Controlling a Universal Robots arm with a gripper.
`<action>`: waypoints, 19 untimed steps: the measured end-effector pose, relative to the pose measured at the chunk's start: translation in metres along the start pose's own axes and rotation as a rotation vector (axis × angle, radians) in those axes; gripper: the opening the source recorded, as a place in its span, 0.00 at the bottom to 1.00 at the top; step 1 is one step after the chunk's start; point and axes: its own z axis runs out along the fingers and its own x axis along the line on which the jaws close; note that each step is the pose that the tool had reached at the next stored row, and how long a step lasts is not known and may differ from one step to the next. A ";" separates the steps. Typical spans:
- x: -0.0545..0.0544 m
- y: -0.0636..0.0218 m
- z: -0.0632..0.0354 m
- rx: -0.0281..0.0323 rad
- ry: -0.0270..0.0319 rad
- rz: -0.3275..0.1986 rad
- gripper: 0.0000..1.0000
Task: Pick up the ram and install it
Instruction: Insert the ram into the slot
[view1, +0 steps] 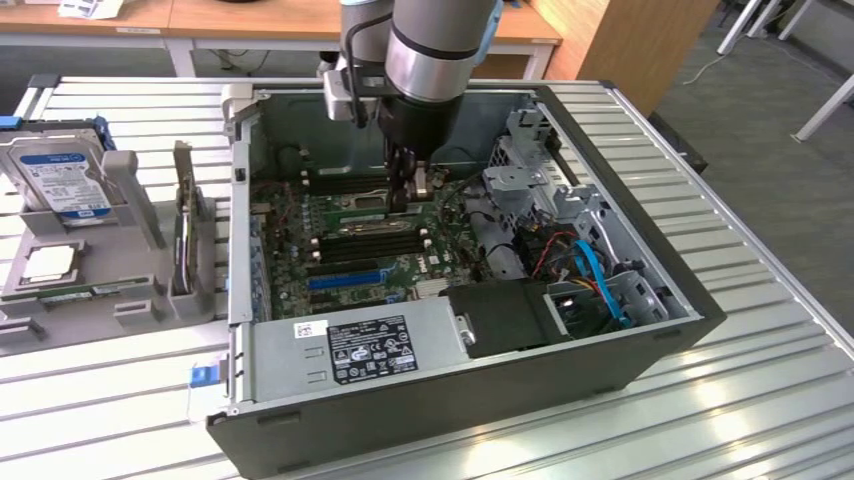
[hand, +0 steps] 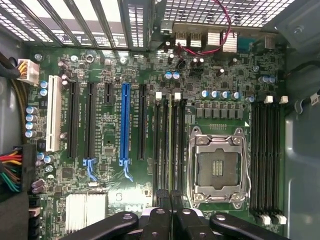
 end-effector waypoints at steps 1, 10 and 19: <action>0.000 0.0000 0.0007 0.0001 -0.0001 0.000 0.11; 0.001 0.0004 0.0064 0.0009 0.0000 0.000 0.11; 0.001 0.0006 0.0091 0.0013 0.0001 0.000 0.11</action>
